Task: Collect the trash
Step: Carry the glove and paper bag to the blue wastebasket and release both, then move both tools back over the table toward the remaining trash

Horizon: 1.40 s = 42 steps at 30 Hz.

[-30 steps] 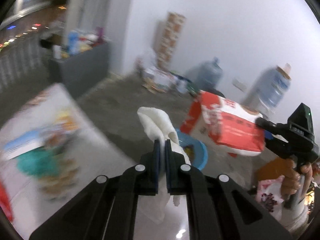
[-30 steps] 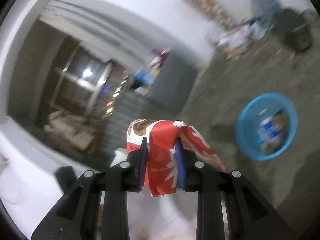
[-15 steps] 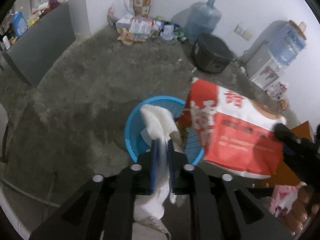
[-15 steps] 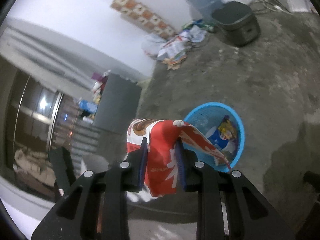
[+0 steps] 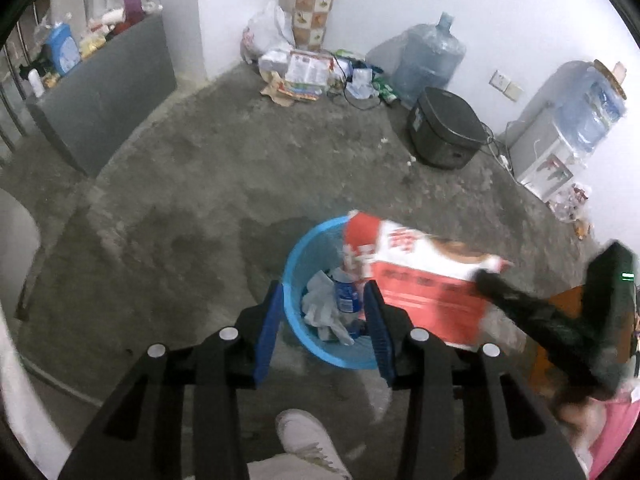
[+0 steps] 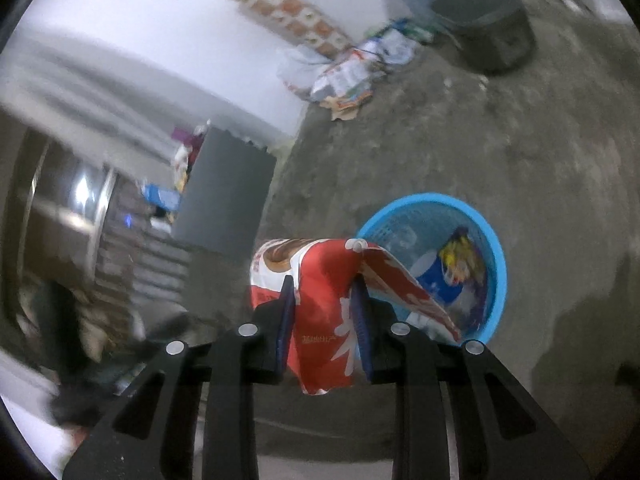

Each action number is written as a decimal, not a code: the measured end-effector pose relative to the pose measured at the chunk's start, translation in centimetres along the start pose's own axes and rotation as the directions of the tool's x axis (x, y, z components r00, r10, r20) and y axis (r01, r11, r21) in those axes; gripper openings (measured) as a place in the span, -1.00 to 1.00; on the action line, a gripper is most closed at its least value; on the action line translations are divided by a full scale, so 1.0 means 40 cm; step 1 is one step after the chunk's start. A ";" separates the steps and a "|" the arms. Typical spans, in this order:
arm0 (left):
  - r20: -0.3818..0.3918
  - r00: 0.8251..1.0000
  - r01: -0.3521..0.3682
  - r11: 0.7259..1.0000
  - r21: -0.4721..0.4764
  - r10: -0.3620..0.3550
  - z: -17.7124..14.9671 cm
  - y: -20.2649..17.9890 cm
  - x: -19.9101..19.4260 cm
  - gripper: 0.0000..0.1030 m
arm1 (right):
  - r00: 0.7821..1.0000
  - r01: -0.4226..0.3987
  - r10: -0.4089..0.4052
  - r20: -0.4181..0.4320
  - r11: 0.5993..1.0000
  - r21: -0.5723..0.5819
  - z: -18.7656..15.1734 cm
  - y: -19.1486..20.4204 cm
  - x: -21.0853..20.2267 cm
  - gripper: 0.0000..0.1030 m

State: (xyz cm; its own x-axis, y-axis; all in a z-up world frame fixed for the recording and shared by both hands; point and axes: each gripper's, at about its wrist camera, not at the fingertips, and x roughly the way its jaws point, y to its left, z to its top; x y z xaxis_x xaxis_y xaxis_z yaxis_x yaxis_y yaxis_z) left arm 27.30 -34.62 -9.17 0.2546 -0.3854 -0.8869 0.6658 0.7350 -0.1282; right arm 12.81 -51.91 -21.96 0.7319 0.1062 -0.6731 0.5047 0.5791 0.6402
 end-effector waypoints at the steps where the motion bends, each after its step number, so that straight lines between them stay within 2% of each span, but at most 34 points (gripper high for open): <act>1: 0.007 1.000 -0.004 1.000 0.005 0.004 -0.003 0.005 -0.015 -0.16 | 0.997 0.060 -0.064 -0.046 0.996 -0.066 -0.019 0.006 0.047 -0.36; 2: 0.013 1.000 -0.009 1.000 0.010 0.009 -0.011 0.011 -0.031 -0.12 | 0.989 0.109 -0.119 -0.084 0.988 -0.111 -0.040 0.003 0.084 -0.34; 3: 0.017 1.000 -0.010 1.000 0.014 0.010 -0.022 0.020 -0.053 -0.11 | 0.972 0.167 -0.189 -0.140 0.974 -0.153 -0.071 -0.007 0.131 -0.20; 5: 0.018 1.000 0.002 1.000 0.017 -0.002 -0.040 0.031 -0.083 -0.10 | 0.935 0.245 -0.278 -0.218 0.955 -0.167 -0.113 -0.041 0.178 -0.13; 6: 0.024 1.000 0.004 1.000 0.019 -0.004 -0.048 0.036 -0.095 -0.09 | 0.927 0.266 -0.296 -0.231 0.952 -0.149 -0.131 -0.058 0.179 -0.13; 9: 0.053 0.999 0.004 1.000 0.024 -0.006 -0.078 0.051 -0.142 -0.04 | 0.934 0.282 -0.296 -0.199 0.955 -0.096 -0.150 -0.082 0.134 -0.06; 11: 0.071 0.997 -0.005 1.000 0.027 0.003 -0.095 0.060 -0.169 -0.04 | 0.940 0.300 -0.308 -0.146 0.951 -0.073 -0.148 -0.085 0.081 -0.06; 14: 0.103 0.995 -0.002 1.000 0.020 0.000 -0.119 0.074 -0.213 -0.04 | 0.953 0.284 -0.290 -0.089 0.956 -0.079 -0.131 -0.067 0.035 -0.06; 17: 0.141 0.990 0.002 1.000 0.005 -0.003 -0.149 0.096 -0.269 -0.03 | 0.957 0.266 -0.277 -0.091 0.957 -0.121 -0.115 -0.025 0.045 -0.06; 21: 0.179 0.984 -0.002 1.000 -0.021 0.006 -0.198 0.131 -0.341 0.00 | 0.957 0.227 -0.257 -0.136 0.953 -0.202 -0.112 0.035 0.125 -0.06; 23: 0.198 0.980 -0.015 0.999 -0.037 0.022 -0.234 0.156 -0.378 0.03 | 0.932 0.240 -0.295 -0.210 0.938 -0.251 -0.128 0.047 0.211 -0.13; 25: 0.200 0.979 -0.035 0.998 -0.053 0.045 -0.267 0.179 -0.403 0.04 | 0.906 0.255 -0.321 -0.276 0.934 -0.250 -0.143 0.031 0.285 -0.37; 27: 0.197 0.977 -0.067 0.995 -0.076 0.081 -0.308 0.209 -0.432 0.04 | 0.868 0.299 -0.373 -0.327 0.919 -0.256 -0.156 0.006 0.355 -0.58; 28: 0.193 0.976 -0.084 0.992 -0.089 0.100 -0.328 0.226 -0.445 0.04 | 0.841 0.334 -0.404 -0.359 0.911 -0.241 -0.162 -0.019 0.390 -0.71; 30: 0.193 0.972 -0.113 0.985 -0.132 0.138 -0.366 0.263 -0.473 0.04 | 0.827 0.355 -0.388 -0.408 0.922 -0.157 -0.173 -0.067 0.417 -0.72; 32: 0.194 0.968 -0.126 0.978 -0.168 0.158 -0.394 0.292 -0.495 0.04 | 0.830 0.360 -0.365 -0.421 0.928 -0.094 -0.168 -0.086 0.418 -0.73; 36: 0.203 0.963 -0.132 0.966 -0.224 0.179 -0.445 0.339 -0.529 0.04 | 0.827 0.383 -0.398 -0.398 0.916 -0.120 -0.164 -0.074 0.382 -0.72; 39: 0.225 0.960 -0.107 0.962 -0.252 0.166 -0.472 0.356 -0.551 0.04 | 0.858 0.361 -0.364 -0.362 0.929 -0.079 -0.164 -0.054 0.301 -0.61; 41: 0.244 0.956 -0.097 0.962 -0.256 0.161 -0.476 0.352 -0.562 0.05 | 0.893 0.318 -0.320 -0.318 0.946 -0.059 -0.165 -0.023 0.221 -0.41; 42: 0.257 0.953 -0.094 0.962 -0.255 0.161 -0.486 0.353 -0.572 0.07 | 0.908 0.297 -0.298 -0.293 0.954 -0.047 -0.166 -0.008 0.178 -0.23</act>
State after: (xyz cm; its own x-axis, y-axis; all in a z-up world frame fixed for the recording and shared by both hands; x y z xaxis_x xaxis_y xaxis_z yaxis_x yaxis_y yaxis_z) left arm 17.24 -4.59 0.67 0.5300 -0.3924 -0.7518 0.4379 0.8858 -0.1536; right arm 14.80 -45.96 -29.41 0.3802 0.1613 -0.9107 0.6772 0.6221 0.3929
